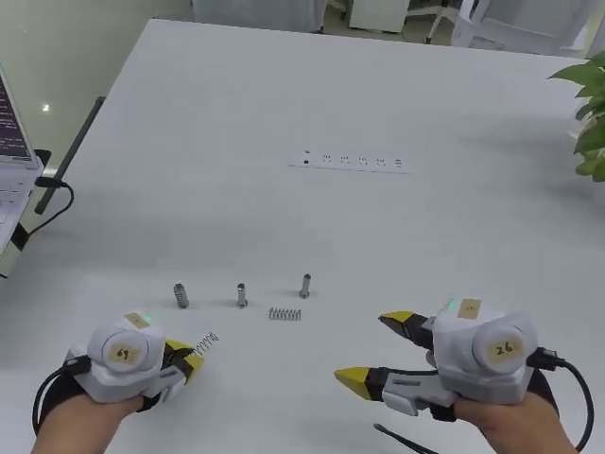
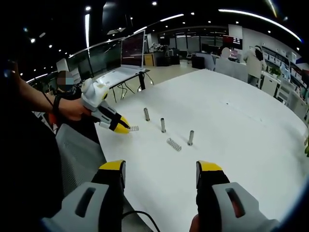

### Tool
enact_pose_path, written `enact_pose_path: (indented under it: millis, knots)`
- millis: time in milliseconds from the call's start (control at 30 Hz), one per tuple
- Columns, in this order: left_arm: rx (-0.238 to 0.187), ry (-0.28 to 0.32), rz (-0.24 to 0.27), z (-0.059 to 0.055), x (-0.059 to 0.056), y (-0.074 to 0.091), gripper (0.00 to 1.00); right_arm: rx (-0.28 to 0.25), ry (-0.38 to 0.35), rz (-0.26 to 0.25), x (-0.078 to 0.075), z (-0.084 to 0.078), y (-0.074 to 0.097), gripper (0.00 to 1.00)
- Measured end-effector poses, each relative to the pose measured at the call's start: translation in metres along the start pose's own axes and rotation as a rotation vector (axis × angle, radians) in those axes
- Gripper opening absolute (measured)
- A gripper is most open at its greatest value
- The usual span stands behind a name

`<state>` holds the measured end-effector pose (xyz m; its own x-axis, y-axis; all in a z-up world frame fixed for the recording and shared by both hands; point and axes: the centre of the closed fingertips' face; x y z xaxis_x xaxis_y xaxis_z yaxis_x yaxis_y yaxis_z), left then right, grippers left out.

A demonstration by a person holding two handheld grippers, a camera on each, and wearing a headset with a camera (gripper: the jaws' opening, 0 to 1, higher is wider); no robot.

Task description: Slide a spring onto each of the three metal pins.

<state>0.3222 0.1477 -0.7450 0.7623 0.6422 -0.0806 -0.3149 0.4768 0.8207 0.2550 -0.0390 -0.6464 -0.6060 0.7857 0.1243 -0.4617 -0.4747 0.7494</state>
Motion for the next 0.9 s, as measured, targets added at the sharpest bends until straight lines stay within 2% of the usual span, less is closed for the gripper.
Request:
enact_pose_path:
  millis: [433, 700, 900]
  knots:
    - [-0.064, -0.055, 0.020, 0.015, -0.007, 0.040, 0.03, -0.022, 0.014, 0.064, 0.013, 0.012, -0.007, 0.54]
    - [-0.098, -0.099, 0.013, 0.024, -0.019, 0.060, 0.03, -0.042, 0.011, 0.095, 0.020, 0.021, -0.012, 0.52]
    - [-0.106, -0.150, 0.004, 0.028, -0.027, 0.071, 0.03, -0.047, 0.013, 0.117, 0.027, 0.023, -0.016, 0.51]
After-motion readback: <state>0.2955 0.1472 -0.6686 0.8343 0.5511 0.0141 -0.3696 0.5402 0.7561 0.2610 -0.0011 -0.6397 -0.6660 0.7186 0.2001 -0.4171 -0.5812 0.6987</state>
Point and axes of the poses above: the centre of the closed fingertips' face, and the gripper's own axes: y roughly backward along the fingers, x roughly to its left, z roughly out of its top, and after that the axes turned 11 degrees about x, right-handed
